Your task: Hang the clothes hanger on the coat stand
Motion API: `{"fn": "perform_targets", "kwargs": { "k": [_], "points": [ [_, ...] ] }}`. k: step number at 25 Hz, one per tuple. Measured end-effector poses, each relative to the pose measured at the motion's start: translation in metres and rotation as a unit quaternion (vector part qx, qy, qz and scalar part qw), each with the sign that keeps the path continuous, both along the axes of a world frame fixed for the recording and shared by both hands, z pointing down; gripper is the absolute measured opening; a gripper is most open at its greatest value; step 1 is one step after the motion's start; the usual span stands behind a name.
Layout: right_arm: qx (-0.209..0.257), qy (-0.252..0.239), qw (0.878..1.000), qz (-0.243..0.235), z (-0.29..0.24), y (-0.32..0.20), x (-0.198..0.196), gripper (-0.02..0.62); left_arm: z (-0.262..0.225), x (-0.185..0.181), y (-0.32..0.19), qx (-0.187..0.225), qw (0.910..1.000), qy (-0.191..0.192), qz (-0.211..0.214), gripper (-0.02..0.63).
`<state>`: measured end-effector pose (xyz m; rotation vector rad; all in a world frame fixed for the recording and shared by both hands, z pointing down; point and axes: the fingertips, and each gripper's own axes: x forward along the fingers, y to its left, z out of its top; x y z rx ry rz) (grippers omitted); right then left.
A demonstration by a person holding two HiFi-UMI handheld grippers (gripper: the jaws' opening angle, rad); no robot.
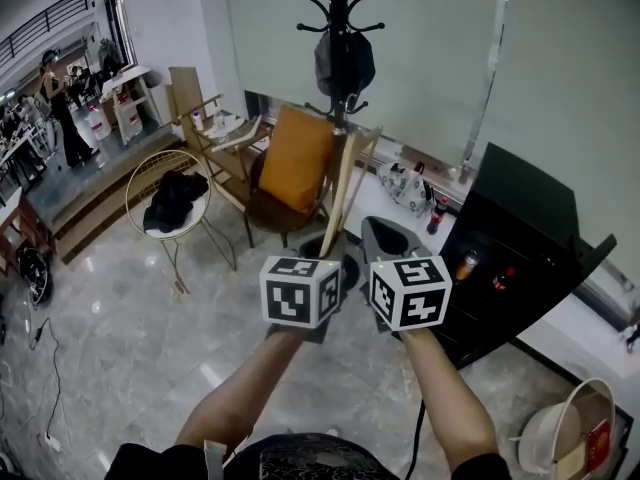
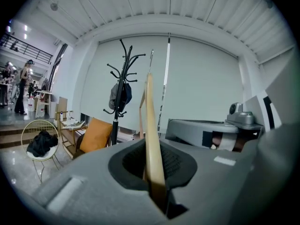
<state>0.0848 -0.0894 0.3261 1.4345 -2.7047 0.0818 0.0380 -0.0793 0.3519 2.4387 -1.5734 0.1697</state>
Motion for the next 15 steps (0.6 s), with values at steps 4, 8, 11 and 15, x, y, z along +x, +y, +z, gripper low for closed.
{"fn": "perform_targets", "kwargs": {
  "k": [4,8,11,15],
  "points": [
    [0.022,0.003,1.000,0.001,-0.018,-0.014,0.003,0.000,-0.012,0.004,-0.017,0.007,1.0000,-0.003,0.004,0.026],
    [0.034,0.011,0.999,0.000,-0.028,-0.029,0.001,0.000,-0.023,0.004,-0.036,0.014,0.9998,-0.007,0.009,0.026],
    [0.037,0.011,0.999,0.009,-0.032,-0.046,-0.002,0.000,-0.029,0.001,-0.054,0.021,0.9996,-0.005,0.016,0.026],
    [0.046,0.015,0.999,0.023,-0.039,-0.073,-0.010,0.000,-0.040,-0.005,-0.085,0.031,0.9991,0.001,0.028,0.026]
  ]
}}
